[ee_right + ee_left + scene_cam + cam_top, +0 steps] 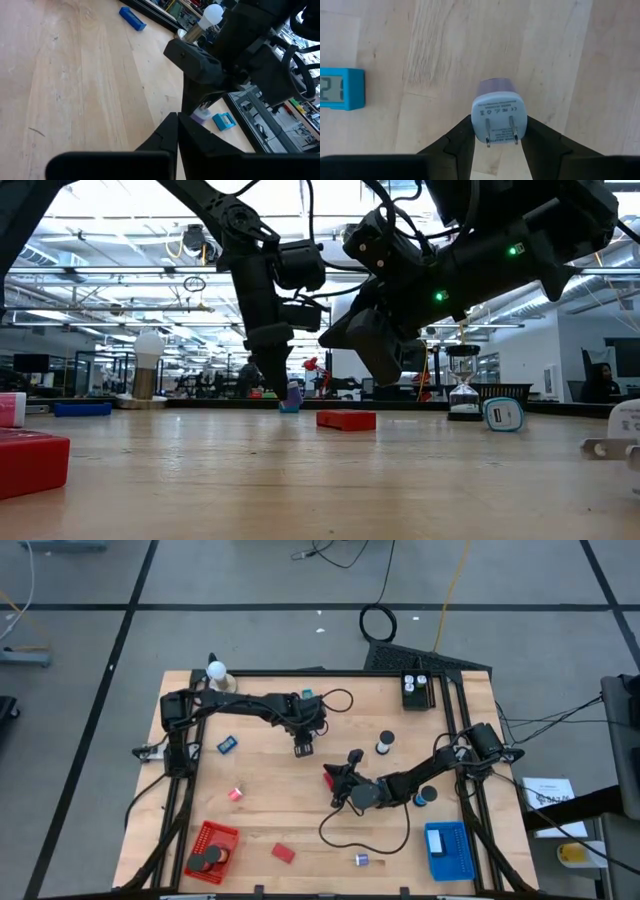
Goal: Pick & Place Office items
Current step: Put the violet charger adapter into the black bin
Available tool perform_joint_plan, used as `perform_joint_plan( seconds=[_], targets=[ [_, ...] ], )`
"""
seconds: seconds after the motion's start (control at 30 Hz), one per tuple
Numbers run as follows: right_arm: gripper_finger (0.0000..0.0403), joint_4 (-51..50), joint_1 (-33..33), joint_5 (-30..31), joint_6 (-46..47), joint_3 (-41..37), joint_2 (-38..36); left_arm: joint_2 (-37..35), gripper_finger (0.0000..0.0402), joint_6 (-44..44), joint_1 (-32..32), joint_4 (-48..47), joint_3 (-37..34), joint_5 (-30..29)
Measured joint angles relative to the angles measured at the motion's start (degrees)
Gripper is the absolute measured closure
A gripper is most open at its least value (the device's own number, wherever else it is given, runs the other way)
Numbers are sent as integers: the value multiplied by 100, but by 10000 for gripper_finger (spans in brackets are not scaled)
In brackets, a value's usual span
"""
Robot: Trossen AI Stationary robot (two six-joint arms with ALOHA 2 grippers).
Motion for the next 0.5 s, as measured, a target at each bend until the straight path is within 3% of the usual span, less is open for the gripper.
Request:
perform_joint_plan(
  seconds=[0.5],
  targets=[
    [402,-1,0,0,2,0,0,-1,202,-11,-40,10,0,-53]
  ],
)
